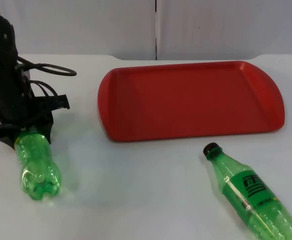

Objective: Place the bottle upright on the tray.

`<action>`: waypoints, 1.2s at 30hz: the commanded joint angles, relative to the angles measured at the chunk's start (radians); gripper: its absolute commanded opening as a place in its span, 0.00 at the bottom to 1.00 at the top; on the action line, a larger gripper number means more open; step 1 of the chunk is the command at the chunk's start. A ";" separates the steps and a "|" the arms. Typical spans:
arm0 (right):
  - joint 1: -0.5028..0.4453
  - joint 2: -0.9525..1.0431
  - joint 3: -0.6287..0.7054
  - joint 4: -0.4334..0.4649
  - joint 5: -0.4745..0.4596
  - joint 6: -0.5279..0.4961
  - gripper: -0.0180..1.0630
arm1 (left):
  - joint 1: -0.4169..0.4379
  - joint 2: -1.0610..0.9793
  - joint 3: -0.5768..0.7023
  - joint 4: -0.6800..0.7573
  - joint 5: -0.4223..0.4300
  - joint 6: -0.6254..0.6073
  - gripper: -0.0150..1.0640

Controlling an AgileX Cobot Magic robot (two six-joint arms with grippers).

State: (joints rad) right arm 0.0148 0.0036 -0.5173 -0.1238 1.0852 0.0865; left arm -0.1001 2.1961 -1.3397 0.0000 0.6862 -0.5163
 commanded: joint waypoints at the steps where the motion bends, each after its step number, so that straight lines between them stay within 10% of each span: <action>1: -0.002 -0.004 0.002 -0.002 -0.006 -0.002 0.98 | -0.007 -0.028 -0.003 0.000 0.009 0.007 0.01; 14: -0.002 -0.004 0.002 -0.002 -0.006 -0.002 0.98 | -0.007 -0.241 -0.003 -0.026 -0.083 0.067 0.01; 36: -0.002 -0.004 0.002 -0.002 -0.006 0.003 0.98 | -0.212 -0.692 0.001 -0.060 -0.654 0.490 0.01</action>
State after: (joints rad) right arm 0.0148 0.0036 -0.5173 -0.1238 1.0852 0.0887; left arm -0.3048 1.5153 -1.3397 -0.0484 0.0700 -0.0466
